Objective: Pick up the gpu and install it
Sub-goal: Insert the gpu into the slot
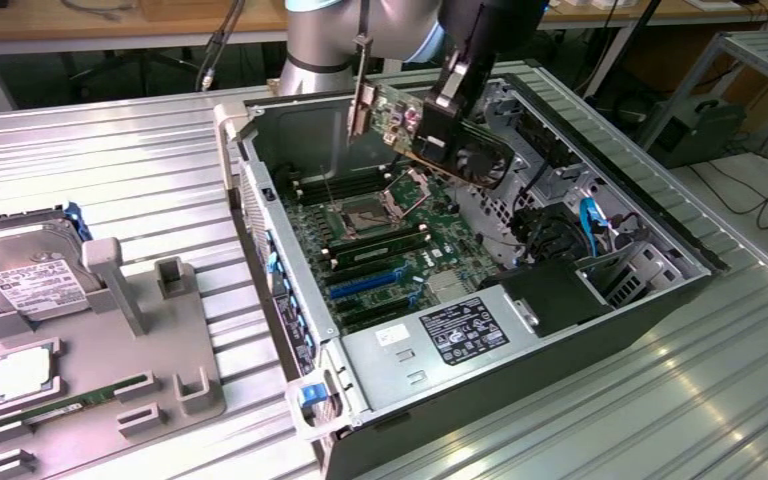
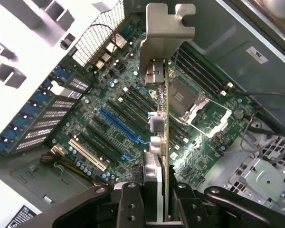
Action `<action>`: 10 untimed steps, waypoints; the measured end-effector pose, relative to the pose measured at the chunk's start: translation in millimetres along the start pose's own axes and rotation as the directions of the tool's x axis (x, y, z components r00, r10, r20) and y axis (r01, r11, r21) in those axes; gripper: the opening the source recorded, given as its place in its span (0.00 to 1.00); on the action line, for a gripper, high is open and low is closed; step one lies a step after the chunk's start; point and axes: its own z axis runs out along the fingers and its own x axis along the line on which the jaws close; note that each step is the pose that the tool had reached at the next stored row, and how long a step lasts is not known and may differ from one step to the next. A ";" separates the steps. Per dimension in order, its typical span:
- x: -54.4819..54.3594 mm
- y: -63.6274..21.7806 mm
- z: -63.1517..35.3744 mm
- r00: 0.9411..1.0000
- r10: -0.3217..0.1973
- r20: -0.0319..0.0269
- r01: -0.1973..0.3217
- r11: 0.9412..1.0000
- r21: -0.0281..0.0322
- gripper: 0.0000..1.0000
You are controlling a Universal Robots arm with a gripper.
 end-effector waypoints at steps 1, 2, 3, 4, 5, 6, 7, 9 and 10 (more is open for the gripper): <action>0.0 0.0 0.1 1.000 -0.015 -0.001 0.015 1.000 -0.001 0.28; 0.0 0.0 0.2 0.999 -0.032 -0.001 0.032 0.999 -0.001 0.28; 0.0 0.0 0.2 0.999 -0.042 -0.002 0.042 0.999 -0.002 0.28; 0.0 0.0 0.3 0.998 -0.061 -0.003 0.061 0.998 -0.002 0.28; 0.0 0.0 0.4 0.997 -0.077 -0.003 0.077 0.997 -0.003 0.28; -0.1 0.0 0.4 0.995 -0.096 -0.004 0.096 0.995 -0.004 0.28; -0.1 0.0 0.4 0.994 -0.110 -0.005 0.110 0.994 -0.004 0.28; -0.3 0.2 0.6 0.990 -0.141 -0.006 0.141 0.990 -0.005 0.28; -0.4 0.3 0.6 0.988 -0.152 -0.007 0.152 0.988 -0.006 0.28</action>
